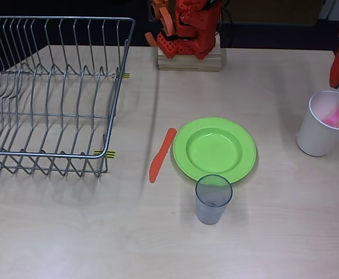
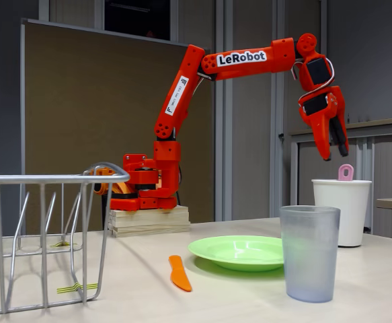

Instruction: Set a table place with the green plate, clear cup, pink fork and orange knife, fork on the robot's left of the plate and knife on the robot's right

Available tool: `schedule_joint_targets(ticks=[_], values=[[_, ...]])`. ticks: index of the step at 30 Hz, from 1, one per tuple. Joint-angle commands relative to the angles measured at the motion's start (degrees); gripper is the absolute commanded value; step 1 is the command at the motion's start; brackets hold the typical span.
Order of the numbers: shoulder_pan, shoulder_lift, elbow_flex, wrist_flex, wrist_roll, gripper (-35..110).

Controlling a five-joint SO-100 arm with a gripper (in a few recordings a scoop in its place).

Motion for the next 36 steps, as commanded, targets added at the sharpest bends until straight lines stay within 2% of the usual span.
schedule_joint_targets(ticks=[1,16,26,36], values=[[-1.5,-0.7,-4.8,-0.2,2.0,39],[-1.0,-13.4,-12.4,2.4,0.3,29],[1.1,-12.2,-12.1,6.7,-4.7,6],[2.8,-10.6,-11.7,7.0,-9.5,7]])
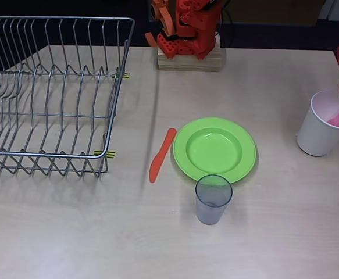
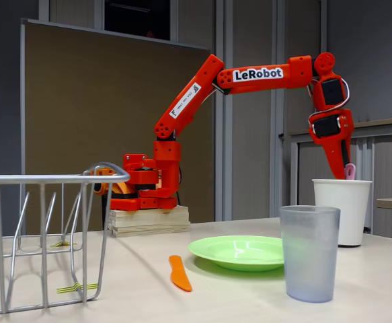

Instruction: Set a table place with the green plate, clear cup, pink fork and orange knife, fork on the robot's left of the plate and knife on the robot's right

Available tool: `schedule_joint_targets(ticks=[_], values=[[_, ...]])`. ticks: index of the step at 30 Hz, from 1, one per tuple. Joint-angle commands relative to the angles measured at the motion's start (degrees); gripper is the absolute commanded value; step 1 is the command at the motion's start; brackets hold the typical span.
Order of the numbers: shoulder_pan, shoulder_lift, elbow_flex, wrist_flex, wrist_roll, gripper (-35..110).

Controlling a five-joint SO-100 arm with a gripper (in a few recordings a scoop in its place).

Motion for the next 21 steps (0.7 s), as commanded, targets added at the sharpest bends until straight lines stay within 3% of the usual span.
schedule_joint_targets(ticks=[1,12,21], values=[[0.4,4.5,-0.6,1.1,-1.8,8],[0.4,4.4,-1.1,-1.6,-1.8,18],[0.4,3.3,-3.5,-2.1,-1.6,18]])
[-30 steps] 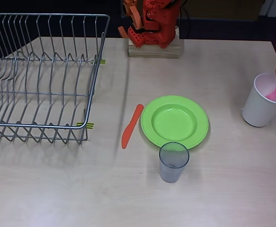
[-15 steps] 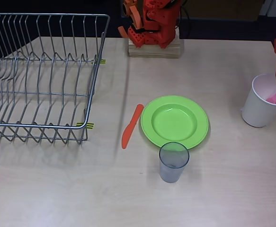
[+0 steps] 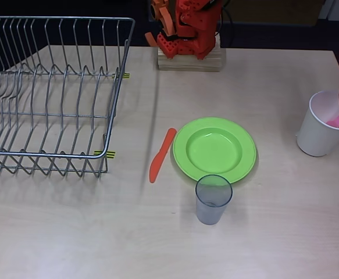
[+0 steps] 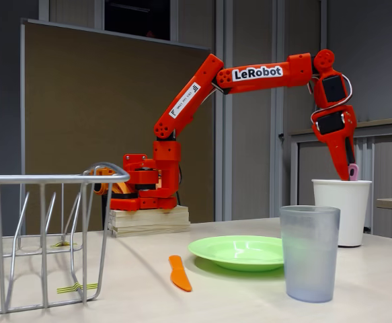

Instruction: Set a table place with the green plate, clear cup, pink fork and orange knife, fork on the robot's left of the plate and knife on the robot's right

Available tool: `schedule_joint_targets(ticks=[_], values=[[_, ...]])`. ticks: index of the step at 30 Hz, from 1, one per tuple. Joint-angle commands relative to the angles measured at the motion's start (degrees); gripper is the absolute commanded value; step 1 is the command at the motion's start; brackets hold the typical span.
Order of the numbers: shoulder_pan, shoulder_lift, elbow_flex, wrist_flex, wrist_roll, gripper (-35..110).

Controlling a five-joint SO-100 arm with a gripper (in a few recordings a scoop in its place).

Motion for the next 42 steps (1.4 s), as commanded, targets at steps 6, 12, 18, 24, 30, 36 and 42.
schedule_joint_targets(ticks=[6,12,18,24,30,36,42], values=[[0.2,2.1,-3.7,0.2,0.8,16],[0.7,1.6,-4.1,1.0,1.0,8],[1.1,1.4,-4.1,1.6,0.7,4],[1.5,1.8,-3.9,2.6,0.1,1],[2.8,8.7,3.3,3.3,-4.5,0],[5.1,15.1,6.1,6.2,-11.8,0],[5.7,20.7,4.7,8.3,-17.7,0]])
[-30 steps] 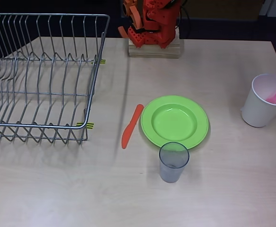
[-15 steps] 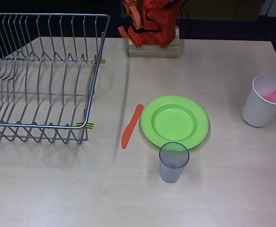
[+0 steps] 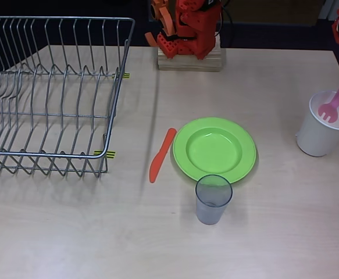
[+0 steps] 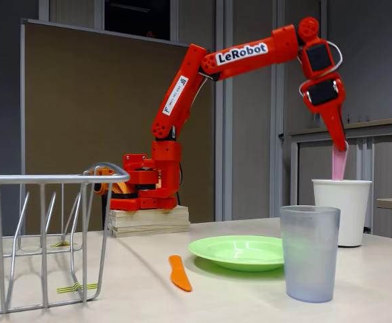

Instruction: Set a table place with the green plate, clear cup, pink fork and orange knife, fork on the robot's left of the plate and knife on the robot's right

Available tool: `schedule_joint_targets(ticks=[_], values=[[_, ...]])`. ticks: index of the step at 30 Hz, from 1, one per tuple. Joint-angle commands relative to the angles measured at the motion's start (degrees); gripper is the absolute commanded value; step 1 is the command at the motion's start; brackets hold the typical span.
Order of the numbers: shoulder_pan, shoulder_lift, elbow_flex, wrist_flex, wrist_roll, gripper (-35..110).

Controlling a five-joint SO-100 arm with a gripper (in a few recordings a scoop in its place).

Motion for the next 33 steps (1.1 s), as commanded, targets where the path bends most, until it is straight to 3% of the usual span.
schedule_joint_targets(ticks=[1,15,25,33], values=[[0.1,6.6,-0.9,1.1,-2.8,0],[3.4,14.5,-7.3,-4.3,-9.9,0],[14.4,15.9,8.2,-23.8,3.4,0],[22.8,14.7,25.8,-32.5,-2.8,0]])
